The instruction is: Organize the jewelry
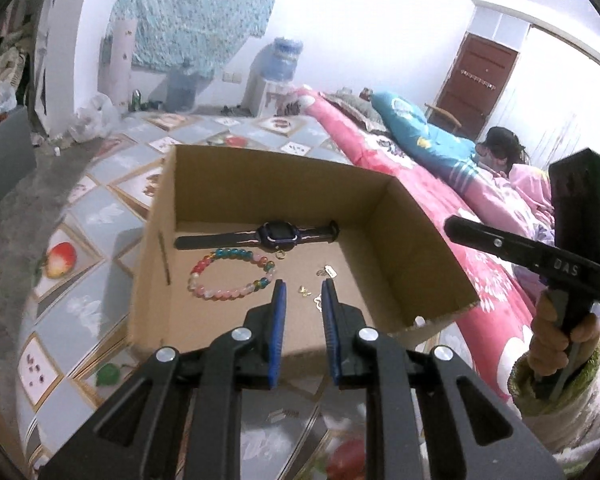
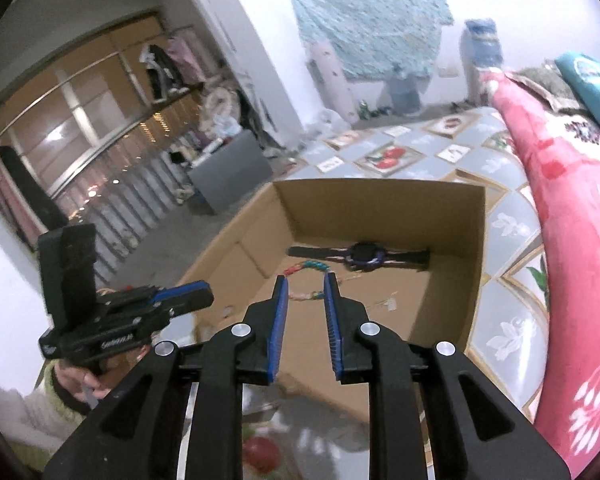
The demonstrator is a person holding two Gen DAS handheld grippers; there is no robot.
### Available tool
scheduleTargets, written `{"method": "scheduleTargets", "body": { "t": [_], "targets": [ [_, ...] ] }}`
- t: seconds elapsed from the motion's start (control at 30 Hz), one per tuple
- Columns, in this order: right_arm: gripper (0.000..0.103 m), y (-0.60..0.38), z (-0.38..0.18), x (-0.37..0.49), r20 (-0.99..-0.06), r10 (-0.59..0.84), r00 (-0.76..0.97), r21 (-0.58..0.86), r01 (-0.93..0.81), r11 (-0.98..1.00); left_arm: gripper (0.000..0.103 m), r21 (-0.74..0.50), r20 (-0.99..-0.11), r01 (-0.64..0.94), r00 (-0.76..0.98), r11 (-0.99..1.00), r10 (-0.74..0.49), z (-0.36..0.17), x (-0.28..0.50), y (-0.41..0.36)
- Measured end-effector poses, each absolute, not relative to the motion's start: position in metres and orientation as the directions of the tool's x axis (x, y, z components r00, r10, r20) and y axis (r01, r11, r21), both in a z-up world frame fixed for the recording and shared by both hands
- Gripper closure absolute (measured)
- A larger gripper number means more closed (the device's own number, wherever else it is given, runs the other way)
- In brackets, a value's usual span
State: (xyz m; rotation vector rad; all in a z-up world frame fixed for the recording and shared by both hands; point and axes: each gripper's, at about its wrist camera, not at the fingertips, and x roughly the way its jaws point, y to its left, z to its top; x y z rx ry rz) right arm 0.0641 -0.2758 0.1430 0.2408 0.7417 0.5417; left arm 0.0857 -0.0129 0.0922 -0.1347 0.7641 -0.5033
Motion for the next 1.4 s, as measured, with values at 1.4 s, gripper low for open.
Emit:
{"method": "scheduleTargets", "body": {
  "t": [1.4],
  "targets": [
    [0.073, -0.223, 0.009, 0.001, -0.767, 0.509, 0.390, 0.398, -0.333, 0.855, 0.082, -0.031, -0.776, 0.361, 0.579, 0.932, -0.250, -0.028, 0.055, -0.034]
  ]
}}
